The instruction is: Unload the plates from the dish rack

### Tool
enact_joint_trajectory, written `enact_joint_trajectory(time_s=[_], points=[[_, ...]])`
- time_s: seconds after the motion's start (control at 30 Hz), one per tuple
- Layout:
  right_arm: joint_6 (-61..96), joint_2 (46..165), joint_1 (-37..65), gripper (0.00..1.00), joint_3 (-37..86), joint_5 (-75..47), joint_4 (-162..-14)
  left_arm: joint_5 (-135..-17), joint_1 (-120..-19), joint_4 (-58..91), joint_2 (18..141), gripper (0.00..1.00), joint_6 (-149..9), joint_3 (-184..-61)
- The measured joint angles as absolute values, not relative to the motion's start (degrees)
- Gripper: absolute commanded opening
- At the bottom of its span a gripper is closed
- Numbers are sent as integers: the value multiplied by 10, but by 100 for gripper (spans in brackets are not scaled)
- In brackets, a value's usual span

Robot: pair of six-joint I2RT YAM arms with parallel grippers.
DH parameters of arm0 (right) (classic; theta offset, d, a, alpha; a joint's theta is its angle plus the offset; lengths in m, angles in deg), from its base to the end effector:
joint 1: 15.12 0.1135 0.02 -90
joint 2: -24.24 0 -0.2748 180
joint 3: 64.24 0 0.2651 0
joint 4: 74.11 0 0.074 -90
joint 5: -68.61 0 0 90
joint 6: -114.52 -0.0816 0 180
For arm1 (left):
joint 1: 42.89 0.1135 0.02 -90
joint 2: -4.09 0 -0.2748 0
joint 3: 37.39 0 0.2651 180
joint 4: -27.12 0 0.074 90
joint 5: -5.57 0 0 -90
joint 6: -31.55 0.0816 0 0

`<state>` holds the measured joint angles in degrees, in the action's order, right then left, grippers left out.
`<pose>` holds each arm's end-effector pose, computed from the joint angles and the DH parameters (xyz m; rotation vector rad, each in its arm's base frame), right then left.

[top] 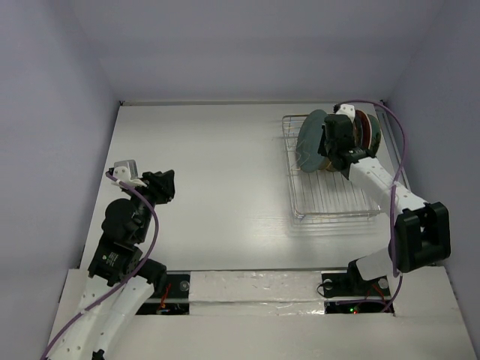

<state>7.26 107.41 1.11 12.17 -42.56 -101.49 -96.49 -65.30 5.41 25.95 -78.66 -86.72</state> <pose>0.3681 0.0765 0.2709 0.2282 2.1098 -0.0553 0.1481 -0.0426 0.3535 -0.1443 1.4814 -0.4487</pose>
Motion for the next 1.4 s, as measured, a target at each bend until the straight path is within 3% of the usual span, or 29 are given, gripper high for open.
enact_joint_trajectory(time_s=[0.07,0.3,0.57,0.87,1.07,1.4], points=[[83,1074,15,0,127,-426,-1018,-965,-652,54,259,40,-787,-867],[114,1068,29,0,158,-433,-1063,-965,-649,54,253,49,-787,-867],[148,993,52,0,216,-482,-1145,-965,-645,53,249,77,-790,-867],[107,928,165,0,254,-438,-1108,-965,-638,52,249,80,-791,-867],[23,1023,226,0,254,-357,-1028,-965,-634,52,249,79,-791,-867],[-113,1297,321,0,324,-294,-931,-965,-634,52,249,78,-791,-867]])
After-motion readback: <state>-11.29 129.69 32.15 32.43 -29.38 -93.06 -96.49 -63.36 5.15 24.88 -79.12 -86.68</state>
